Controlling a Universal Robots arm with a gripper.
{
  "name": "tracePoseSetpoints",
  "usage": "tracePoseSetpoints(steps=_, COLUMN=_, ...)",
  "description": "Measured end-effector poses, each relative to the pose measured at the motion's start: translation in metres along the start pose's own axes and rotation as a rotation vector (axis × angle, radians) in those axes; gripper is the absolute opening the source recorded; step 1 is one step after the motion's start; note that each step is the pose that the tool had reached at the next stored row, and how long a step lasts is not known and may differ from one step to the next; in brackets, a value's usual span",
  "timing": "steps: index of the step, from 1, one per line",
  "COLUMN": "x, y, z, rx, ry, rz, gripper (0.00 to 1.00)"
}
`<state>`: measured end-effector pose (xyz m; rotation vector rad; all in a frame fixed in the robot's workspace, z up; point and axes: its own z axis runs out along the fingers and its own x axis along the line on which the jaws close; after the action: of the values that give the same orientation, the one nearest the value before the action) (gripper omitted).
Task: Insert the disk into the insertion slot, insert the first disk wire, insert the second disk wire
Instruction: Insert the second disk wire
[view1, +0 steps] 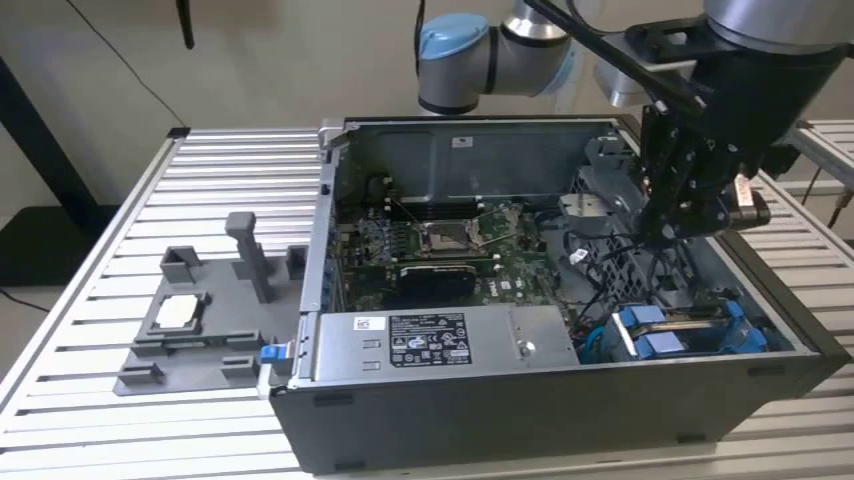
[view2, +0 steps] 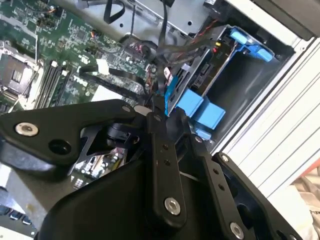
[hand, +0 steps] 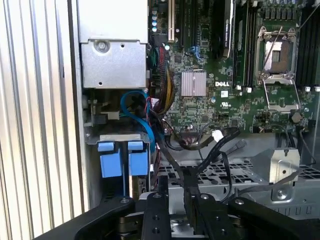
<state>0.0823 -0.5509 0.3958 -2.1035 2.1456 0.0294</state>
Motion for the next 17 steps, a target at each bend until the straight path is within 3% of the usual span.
tracePoseSetpoints(steps=5, x=-0.0083, y=0.0097, z=0.0031, rx=0.0147, ry=-0.0006, rz=-0.004, gripper=0.27)
tracePoseSetpoints(steps=8, x=-0.0094, y=0.0111, z=0.0067, rx=0.0243, ry=-0.0017, rz=-0.023, gripper=0.27)
tracePoseSetpoints(steps=17, x=-0.0097, y=0.0119, z=0.0107, rx=0.0178, ry=-0.0002, rz=-0.135, gripper=0.27)
